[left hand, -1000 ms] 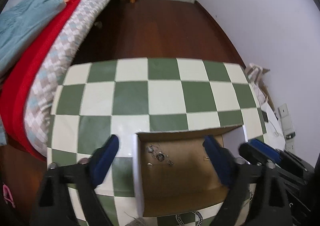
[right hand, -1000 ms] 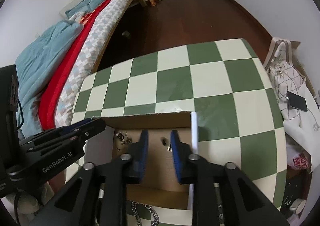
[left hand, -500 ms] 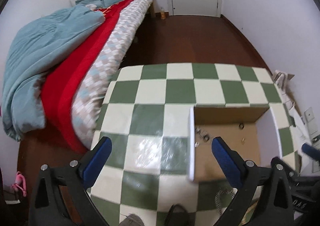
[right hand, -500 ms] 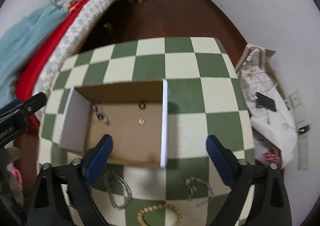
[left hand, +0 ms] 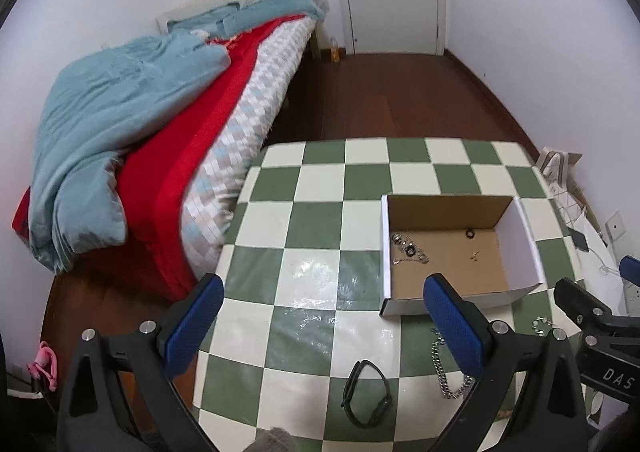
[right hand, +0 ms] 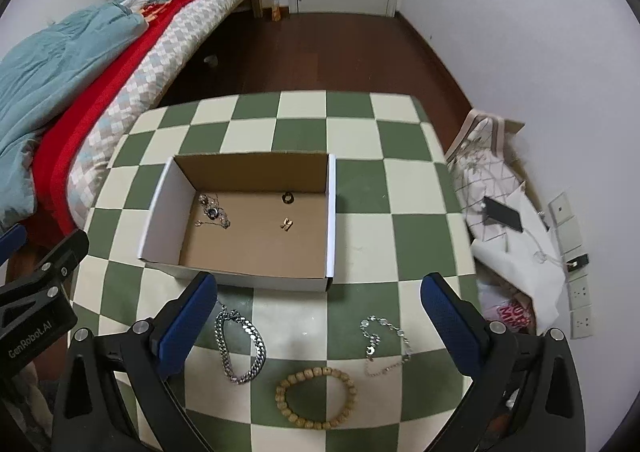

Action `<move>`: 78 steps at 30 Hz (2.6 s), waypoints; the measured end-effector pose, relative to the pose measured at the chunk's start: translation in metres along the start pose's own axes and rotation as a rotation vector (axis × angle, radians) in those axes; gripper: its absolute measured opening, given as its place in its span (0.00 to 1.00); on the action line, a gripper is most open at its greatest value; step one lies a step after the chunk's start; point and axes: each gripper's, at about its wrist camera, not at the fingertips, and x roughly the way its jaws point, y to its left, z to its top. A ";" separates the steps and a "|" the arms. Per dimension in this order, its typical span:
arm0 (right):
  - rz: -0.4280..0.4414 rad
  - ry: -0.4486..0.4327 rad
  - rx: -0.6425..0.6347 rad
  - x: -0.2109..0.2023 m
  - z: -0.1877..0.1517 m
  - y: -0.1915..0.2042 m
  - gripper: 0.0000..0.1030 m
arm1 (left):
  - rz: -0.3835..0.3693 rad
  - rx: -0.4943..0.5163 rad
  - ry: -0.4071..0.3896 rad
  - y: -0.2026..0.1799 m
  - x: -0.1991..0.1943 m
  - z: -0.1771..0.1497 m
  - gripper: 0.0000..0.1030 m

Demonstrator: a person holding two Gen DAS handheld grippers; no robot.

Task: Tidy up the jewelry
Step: 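Grasp the black smartwatch with the left gripper while the right gripper grasps the wooden bead bracelet, then lift the smartwatch and bead bracelet and carry both over the white box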

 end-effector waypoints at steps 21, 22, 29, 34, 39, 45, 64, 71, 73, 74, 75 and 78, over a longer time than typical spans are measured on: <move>0.024 -0.004 0.150 -0.040 -0.075 -0.037 1.00 | 0.084 0.013 0.004 0.022 -0.017 -0.067 0.98; 0.029 0.020 0.170 -0.030 -0.084 -0.043 1.00 | 0.083 0.015 0.033 0.022 -0.007 -0.073 0.98; 0.021 0.150 0.229 0.035 -0.123 -0.059 0.72 | 0.028 0.032 0.208 0.016 0.058 -0.100 0.79; 0.024 0.206 0.273 0.070 -0.140 -0.062 0.64 | -0.006 0.051 0.284 0.006 0.090 -0.106 0.73; 0.006 0.199 0.259 0.078 -0.145 -0.054 0.55 | -0.047 0.055 0.321 -0.004 0.104 -0.111 0.41; -0.064 0.171 0.175 0.078 -0.141 -0.045 0.29 | -0.063 0.066 0.314 -0.012 0.099 -0.117 0.08; -0.083 0.170 0.130 0.070 -0.153 -0.040 0.15 | -0.043 0.065 0.303 -0.007 0.079 -0.147 0.08; -0.079 0.161 0.111 0.069 -0.153 -0.038 0.10 | -0.044 0.068 0.300 -0.008 0.079 -0.147 0.07; -0.089 0.155 0.102 0.069 -0.154 -0.036 0.10 | -0.044 0.071 0.293 -0.009 0.075 -0.146 0.05; -0.089 0.153 0.103 0.069 -0.154 -0.036 0.10 | -0.045 0.073 0.287 -0.009 0.073 -0.145 0.05; -0.085 0.152 0.107 0.069 -0.154 -0.036 0.09 | -0.046 0.075 0.283 -0.010 0.072 -0.143 0.04; -0.062 0.150 0.132 0.068 -0.156 -0.039 0.09 | -0.055 0.077 0.270 -0.010 0.066 -0.138 0.04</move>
